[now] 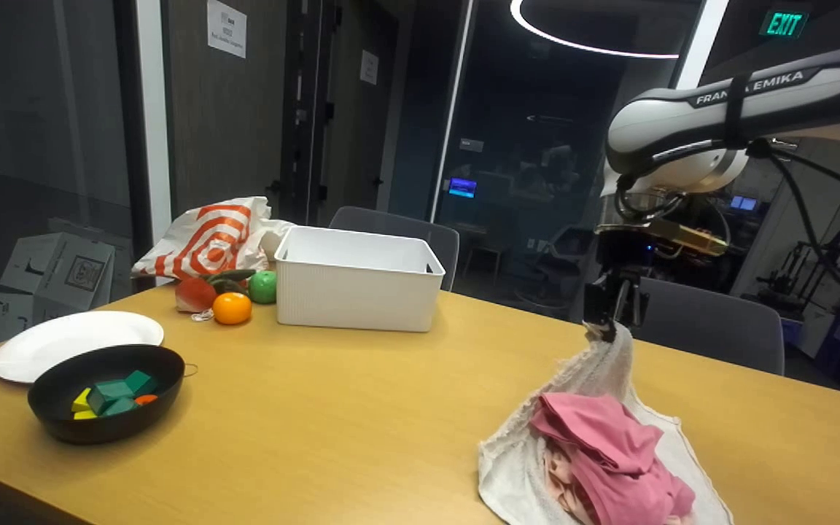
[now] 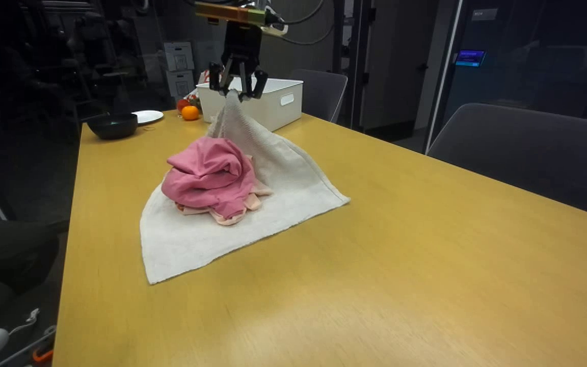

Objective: Put the two t-shirts on the white towel then fold the towel into a triangle once.

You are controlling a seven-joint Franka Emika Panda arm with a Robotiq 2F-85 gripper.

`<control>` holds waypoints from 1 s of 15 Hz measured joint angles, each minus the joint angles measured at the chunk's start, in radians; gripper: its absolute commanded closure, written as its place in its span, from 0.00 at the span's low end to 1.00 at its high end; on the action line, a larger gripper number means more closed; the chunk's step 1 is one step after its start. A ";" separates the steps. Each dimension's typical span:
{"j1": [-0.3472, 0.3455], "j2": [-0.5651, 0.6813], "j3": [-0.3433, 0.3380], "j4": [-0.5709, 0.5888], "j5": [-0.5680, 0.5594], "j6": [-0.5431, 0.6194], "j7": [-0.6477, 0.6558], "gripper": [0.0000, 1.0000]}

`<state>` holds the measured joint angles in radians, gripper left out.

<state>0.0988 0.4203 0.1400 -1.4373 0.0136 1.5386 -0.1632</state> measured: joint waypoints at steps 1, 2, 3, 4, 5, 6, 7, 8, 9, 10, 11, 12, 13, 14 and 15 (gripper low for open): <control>-0.002 -0.019 -0.002 -0.023 0.018 -0.045 0.009 0.94; -0.004 -0.033 -0.003 -0.046 0.039 -0.093 0.013 0.94; -0.008 -0.041 -0.005 -0.068 0.059 -0.138 0.015 0.94; -0.011 -0.043 -0.009 -0.089 0.076 -0.178 0.016 0.94; -0.016 -0.042 -0.013 -0.110 0.093 -0.213 0.016 0.94; -0.020 -0.040 -0.017 -0.131 0.104 -0.244 0.016 0.94; -0.024 -0.036 -0.022 -0.151 0.111 -0.276 0.016 0.94; -0.029 -0.031 -0.025 -0.169 0.114 -0.308 0.015 0.94; -0.033 -0.023 -0.029 -0.184 0.115 -0.338 0.015 0.94; -0.037 -0.013 -0.032 -0.199 0.116 -0.367 0.014 0.94; -0.039 -0.001 -0.035 -0.211 0.116 -0.392 0.011 0.94; -0.042 0.014 -0.037 -0.222 0.116 -0.412 0.005 0.94; -0.045 0.033 -0.037 -0.231 0.117 -0.424 -0.005 0.94; -0.047 0.054 -0.037 -0.240 0.118 -0.430 -0.020 0.94; -0.048 0.076 -0.037 -0.249 0.120 -0.431 -0.034 0.94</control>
<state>0.0513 0.4967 0.1030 -1.6861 0.1334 1.1077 -0.1976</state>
